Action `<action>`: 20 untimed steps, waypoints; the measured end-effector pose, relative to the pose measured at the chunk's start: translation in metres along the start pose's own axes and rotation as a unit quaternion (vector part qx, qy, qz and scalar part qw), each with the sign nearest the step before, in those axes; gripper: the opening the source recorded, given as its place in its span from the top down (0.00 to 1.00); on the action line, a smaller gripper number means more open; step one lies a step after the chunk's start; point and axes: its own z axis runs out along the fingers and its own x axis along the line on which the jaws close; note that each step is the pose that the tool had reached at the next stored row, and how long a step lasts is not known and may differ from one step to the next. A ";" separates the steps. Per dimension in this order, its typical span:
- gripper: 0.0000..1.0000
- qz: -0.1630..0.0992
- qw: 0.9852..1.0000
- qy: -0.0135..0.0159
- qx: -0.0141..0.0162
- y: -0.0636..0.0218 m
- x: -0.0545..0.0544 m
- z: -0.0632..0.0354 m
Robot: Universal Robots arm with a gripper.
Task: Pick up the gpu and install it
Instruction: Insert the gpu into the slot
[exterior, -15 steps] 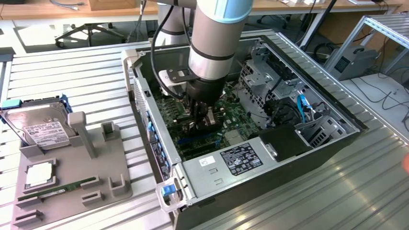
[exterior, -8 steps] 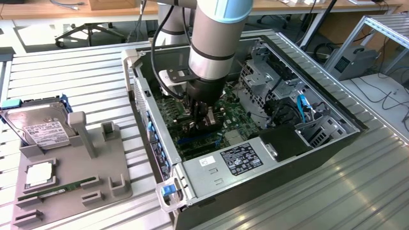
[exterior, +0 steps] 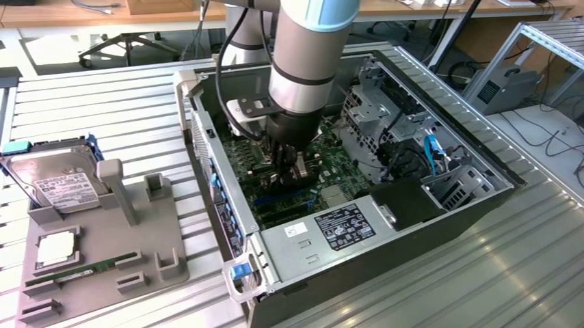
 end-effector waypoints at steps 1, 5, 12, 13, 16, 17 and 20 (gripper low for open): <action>0.73 0.000 1.000 0.001 0.000 0.0000 -0.001 0.0000; 0.73 0.000 1.000 0.011 0.000 0.0002 -0.006 -0.0001; 0.73 0.000 1.000 0.012 0.000 0.0002 -0.007 0.0000; 0.73 0.000 1.000 0.013 0.001 0.0002 -0.007 0.0000; 0.73 0.000 1.000 0.014 0.001 0.0002 -0.007 0.0000; 0.73 0.000 1.000 0.015 0.001 0.0002 -0.007 0.0000; 0.73 0.000 1.000 0.016 0.001 0.0002 -0.006 0.0000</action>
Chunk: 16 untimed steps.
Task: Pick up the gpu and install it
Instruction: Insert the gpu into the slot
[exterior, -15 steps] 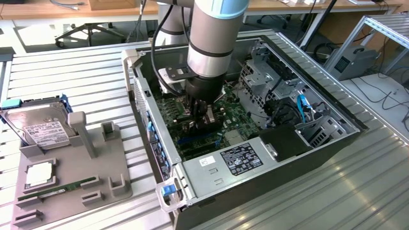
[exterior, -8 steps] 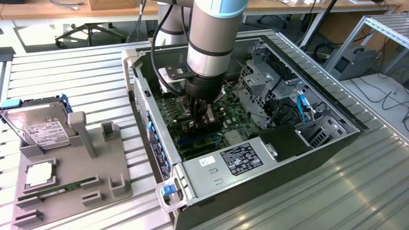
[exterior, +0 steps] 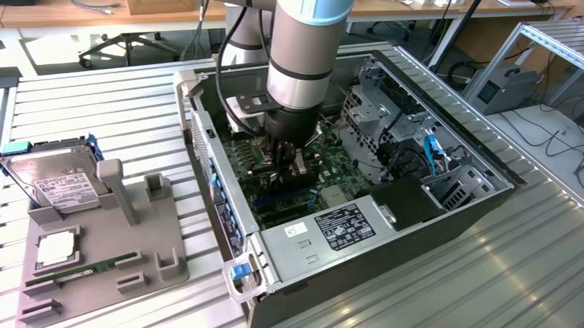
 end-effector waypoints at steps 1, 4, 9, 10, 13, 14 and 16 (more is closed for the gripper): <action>0.73 0.000 1.000 0.000 0.000 0.0000 0.000 0.0000; 0.73 0.000 1.000 0.000 0.000 0.0000 0.000 -0.0005; 0.73 0.000 1.000 0.000 0.000 0.0001 0.000 -0.0054; 0.73 0.000 1.000 0.000 0.000 0.0001 0.000 -0.0068; 0.73 0.000 1.000 0.000 0.000 0.0001 0.000 -0.0102; 0.73 0.000 1.000 0.000 0.000 0.0002 0.000 -0.0112; 0.73 0.000 1.000 0.000 0.000 0.0002 0.000 -0.0131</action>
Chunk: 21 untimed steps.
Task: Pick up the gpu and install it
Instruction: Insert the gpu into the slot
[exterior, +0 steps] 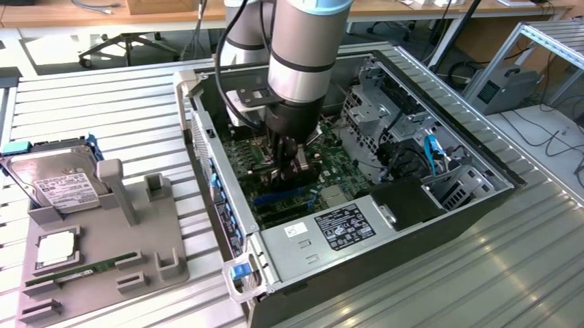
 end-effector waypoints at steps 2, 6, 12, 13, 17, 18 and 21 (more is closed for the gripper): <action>0.73 0.000 1.000 0.000 0.000 0.0000 0.000 -0.0012; 0.73 0.000 1.000 0.000 0.000 0.0000 0.000 -0.0014; 0.73 0.000 1.000 0.000 0.000 0.0001 0.001 -0.0014; 0.73 0.000 1.000 0.000 0.000 0.0000 0.001 -0.0013; 0.73 0.000 1.000 0.000 0.000 0.0000 0.003 -0.0010; 0.73 0.000 1.000 0.000 0.000 -0.0001 0.003 -0.0010; 0.73 0.000 1.000 0.000 0.000 -0.0001 0.003 -0.0006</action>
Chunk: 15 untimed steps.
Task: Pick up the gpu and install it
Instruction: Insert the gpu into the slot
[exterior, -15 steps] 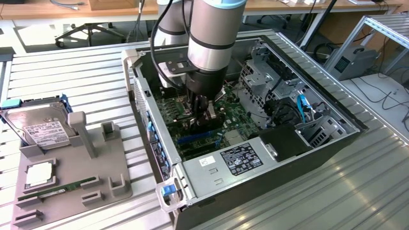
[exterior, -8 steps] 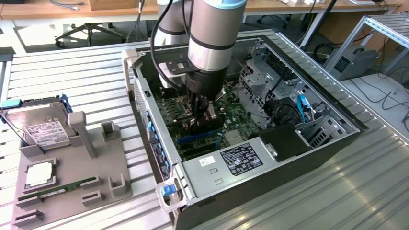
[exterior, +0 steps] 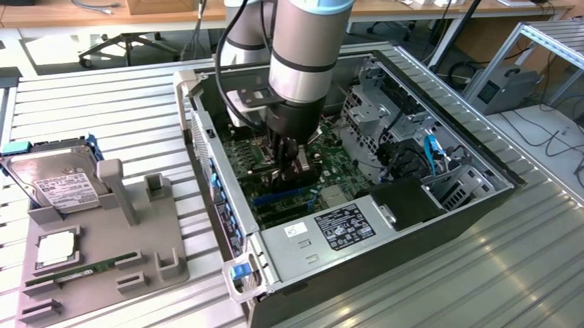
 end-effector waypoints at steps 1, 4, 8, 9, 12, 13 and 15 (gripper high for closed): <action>0.73 0.000 1.000 0.000 0.000 0.0000 0.000 0.0003; 0.73 0.000 1.000 0.000 0.000 -0.0001 0.000 0.0014; 0.73 0.000 1.000 0.000 0.000 0.0000 0.000 0.0030; 0.73 0.000 1.000 0.000 0.000 0.0000 0.000 0.0031; 0.73 0.000 1.000 -0.001 0.000 -0.0001 0.000 0.0033; 0.73 0.000 1.000 -0.001 0.000 -0.0001 0.000 0.0033; 0.73 0.000 1.000 -0.001 0.000 -0.0001 0.000 0.0033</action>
